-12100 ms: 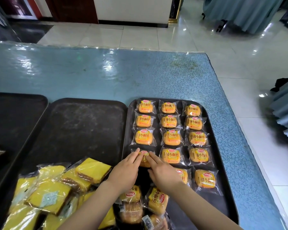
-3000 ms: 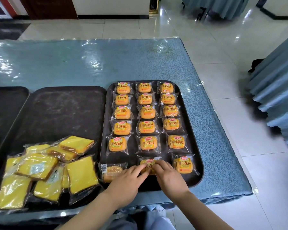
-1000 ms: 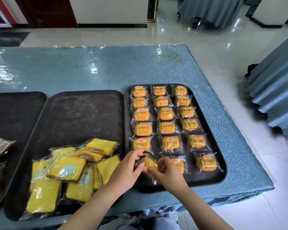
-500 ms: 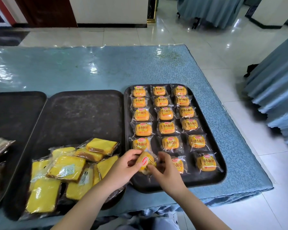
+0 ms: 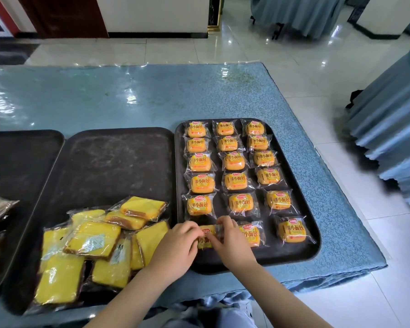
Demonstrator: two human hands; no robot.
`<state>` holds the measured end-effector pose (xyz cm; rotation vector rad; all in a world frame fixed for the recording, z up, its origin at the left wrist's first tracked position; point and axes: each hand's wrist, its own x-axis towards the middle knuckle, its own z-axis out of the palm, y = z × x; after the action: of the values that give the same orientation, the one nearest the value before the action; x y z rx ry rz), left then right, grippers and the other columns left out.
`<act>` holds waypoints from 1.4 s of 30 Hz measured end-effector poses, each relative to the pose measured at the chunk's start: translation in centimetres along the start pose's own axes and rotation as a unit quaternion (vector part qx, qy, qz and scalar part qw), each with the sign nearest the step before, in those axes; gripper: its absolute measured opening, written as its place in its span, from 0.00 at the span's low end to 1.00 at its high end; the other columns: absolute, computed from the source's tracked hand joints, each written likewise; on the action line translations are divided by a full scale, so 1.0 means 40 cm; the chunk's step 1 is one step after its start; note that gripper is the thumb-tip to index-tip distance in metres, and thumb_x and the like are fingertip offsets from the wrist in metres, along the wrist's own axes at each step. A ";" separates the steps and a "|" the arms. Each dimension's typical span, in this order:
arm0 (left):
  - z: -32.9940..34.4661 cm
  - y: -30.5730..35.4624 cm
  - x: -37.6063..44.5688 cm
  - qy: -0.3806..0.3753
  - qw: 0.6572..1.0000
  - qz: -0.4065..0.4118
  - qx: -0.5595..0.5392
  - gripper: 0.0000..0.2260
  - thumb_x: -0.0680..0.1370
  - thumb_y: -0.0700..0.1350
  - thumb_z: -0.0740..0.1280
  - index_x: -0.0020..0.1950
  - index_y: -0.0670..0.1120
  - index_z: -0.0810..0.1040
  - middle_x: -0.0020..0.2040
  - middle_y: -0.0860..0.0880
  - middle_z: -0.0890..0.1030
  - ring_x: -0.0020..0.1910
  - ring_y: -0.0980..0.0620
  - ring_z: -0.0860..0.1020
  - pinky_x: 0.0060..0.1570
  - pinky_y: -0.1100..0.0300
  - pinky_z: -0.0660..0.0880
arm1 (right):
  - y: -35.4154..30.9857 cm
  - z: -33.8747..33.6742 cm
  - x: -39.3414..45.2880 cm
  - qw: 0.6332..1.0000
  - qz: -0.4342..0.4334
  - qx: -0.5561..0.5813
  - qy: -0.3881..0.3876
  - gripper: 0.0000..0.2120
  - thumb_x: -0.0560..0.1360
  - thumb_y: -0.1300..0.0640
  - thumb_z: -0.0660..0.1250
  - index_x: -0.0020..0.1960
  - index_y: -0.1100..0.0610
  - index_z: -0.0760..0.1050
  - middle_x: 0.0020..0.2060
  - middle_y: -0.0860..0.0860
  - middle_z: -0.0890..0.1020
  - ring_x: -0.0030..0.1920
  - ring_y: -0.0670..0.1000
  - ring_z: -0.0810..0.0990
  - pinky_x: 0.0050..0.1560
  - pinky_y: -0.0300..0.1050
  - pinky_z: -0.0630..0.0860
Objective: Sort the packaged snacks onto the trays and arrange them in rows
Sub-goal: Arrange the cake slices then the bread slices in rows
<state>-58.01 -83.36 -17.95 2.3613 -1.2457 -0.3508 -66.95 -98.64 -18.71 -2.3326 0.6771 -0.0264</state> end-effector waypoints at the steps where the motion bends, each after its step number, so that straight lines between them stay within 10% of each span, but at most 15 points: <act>1: 0.007 -0.003 -0.009 -0.013 1.000 0.003 0.018 0.14 0.80 0.44 0.62 0.65 0.53 0.76 0.66 0.58 0.71 0.62 0.56 0.72 0.61 0.62 0.71 | -0.001 0.001 0.001 1.000 -0.012 -0.021 0.004 0.17 0.78 0.48 0.66 0.61 0.54 0.67 0.53 0.48 0.73 0.43 0.46 0.76 0.36 0.31 0.69; 15: 0.039 -0.010 -0.043 -0.084 0.992 0.015 0.097 0.27 0.80 0.40 0.59 0.79 0.50 0.57 0.80 0.51 0.54 0.76 0.49 0.61 0.74 0.55 0.58 | 0.088 0.027 -0.053 0.956 -0.221 -0.195 -0.013 0.22 0.67 0.62 0.75 0.60 0.54 0.79 0.60 0.51 0.81 0.54 0.52 0.82 0.52 0.45 0.81; 29: -0.043 -0.014 -0.057 0.012 0.996 -0.086 0.030 0.18 0.81 0.47 0.56 0.70 0.57 0.70 0.71 0.59 0.68 0.70 0.58 0.65 0.70 0.64 0.56 | -0.008 -0.041 0.016 0.966 -0.221 -0.110 -0.071 0.18 0.76 0.55 0.61 0.65 0.51 0.73 0.63 0.45 0.75 0.63 0.47 0.72 0.64 0.39 0.67; 33: -0.104 -0.082 -0.075 0.065 0.993 -0.091 0.040 0.16 0.77 0.49 0.55 0.62 0.56 0.77 0.63 0.59 0.75 0.62 0.58 0.72 0.62 0.58 0.71 | -0.089 -0.009 0.056 0.968 -0.213 -0.070 -0.113 0.16 0.77 0.55 0.61 0.65 0.51 0.72 0.61 0.45 0.75 0.62 0.48 0.72 0.63 0.42 0.70; 42: -0.273 -0.362 -0.062 0.046 0.987 -0.152 0.016 0.17 0.81 0.52 0.59 0.70 0.51 0.70 0.68 0.54 0.72 0.67 0.52 0.69 0.67 0.57 0.67 | -0.323 0.137 0.169 0.990 -0.041 -0.078 -0.113 0.18 0.79 0.44 0.59 0.65 0.52 0.66 0.50 0.49 0.80 0.50 0.53 0.79 0.44 0.45 0.71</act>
<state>-44.49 -71.24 -15.60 2.5668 -0.8542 -0.3154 -54.04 -90.44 -15.79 -2.4629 0.4848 0.2574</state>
